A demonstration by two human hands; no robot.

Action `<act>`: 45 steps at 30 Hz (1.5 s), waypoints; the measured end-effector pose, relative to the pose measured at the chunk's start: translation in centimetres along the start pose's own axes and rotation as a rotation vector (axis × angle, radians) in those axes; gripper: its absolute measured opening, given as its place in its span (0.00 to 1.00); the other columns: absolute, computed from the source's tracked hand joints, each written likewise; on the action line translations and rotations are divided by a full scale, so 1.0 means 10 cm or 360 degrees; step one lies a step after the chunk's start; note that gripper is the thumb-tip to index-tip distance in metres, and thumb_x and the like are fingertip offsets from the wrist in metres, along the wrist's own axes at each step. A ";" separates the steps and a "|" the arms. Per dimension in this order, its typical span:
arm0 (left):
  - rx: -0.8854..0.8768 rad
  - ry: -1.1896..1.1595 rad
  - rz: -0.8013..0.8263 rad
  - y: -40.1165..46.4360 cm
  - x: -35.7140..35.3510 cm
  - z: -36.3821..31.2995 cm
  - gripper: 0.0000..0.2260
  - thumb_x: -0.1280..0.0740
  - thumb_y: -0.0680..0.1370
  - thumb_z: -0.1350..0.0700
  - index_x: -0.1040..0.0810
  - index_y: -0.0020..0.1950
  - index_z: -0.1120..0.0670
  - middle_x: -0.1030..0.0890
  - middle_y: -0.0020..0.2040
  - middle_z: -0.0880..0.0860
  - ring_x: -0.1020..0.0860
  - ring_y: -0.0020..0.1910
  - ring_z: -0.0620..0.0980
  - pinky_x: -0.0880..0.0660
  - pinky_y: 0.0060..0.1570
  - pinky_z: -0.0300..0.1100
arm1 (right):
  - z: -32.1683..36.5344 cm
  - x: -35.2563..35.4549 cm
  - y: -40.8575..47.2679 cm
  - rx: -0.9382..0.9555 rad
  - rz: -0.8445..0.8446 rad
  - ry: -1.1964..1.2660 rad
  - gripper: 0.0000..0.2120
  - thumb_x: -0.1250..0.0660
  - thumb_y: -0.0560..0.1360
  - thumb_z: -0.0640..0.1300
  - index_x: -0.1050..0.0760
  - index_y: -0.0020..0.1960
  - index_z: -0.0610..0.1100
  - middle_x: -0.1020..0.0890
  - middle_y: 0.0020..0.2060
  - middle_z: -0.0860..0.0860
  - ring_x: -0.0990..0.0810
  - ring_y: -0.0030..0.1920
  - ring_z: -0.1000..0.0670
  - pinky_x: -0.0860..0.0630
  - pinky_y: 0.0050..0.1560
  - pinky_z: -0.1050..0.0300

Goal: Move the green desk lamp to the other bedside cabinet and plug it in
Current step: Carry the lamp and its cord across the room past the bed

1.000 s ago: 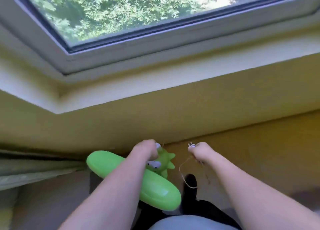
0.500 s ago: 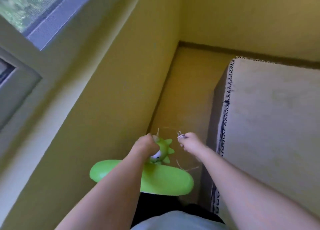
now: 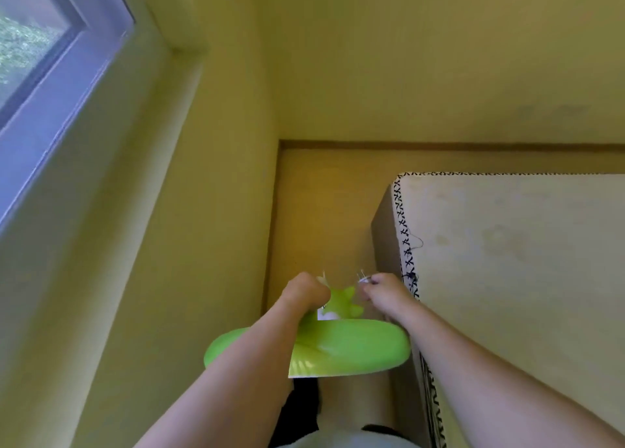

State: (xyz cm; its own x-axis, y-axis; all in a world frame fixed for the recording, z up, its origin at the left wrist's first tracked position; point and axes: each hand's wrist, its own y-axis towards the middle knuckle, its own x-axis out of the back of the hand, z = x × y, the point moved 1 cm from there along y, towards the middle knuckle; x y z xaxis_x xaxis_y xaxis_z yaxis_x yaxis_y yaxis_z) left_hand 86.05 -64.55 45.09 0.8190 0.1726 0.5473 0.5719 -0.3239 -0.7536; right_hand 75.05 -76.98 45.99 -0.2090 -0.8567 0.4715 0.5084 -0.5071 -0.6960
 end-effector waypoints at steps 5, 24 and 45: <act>-0.0016 0.0086 -0.0016 0.67 0.74 -0.58 0.14 0.37 0.74 0.56 0.22 0.56 0.61 0.19 0.55 0.58 0.21 0.56 0.56 0.24 0.52 0.44 | 0.84 0.41 0.62 0.0054 -0.0074 0.0159 0.13 0.36 0.75 0.47 0.20 0.47 0.39 0.21 0.37 0.44 0.23 0.38 0.46 0.30 0.42 0.55; -0.0233 0.0591 -0.0214 3.27 3.11 -3.29 0.15 0.40 0.78 0.55 0.21 0.60 0.59 0.24 0.66 0.60 0.25 0.64 0.59 0.28 0.60 0.44 | 3.13 2.29 3.70 0.0081 -0.0096 0.0358 0.11 0.39 0.76 0.43 0.22 0.42 0.39 0.26 0.37 0.41 0.29 0.38 0.45 0.36 0.40 0.52; -0.0875 0.1279 0.0209 5.61 3.67 -6.77 0.17 0.37 0.75 0.55 0.23 0.62 0.59 0.21 0.63 0.59 0.23 0.62 0.57 0.26 0.57 0.44 | 3.80 4.29 5.59 -0.0519 -0.0766 0.1341 0.15 0.39 0.78 0.44 0.24 0.55 0.32 0.26 0.40 0.42 0.29 0.35 0.48 0.33 0.36 0.56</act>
State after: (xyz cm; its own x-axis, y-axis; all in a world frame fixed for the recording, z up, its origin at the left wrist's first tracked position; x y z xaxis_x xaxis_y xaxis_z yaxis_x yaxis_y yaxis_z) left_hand 145.00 -139.33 47.56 0.4819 -0.5138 0.7098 0.2102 -0.7186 -0.6629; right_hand 126.27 -138.50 47.91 -0.9143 -0.2791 0.2935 -0.0105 -0.7080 -0.7062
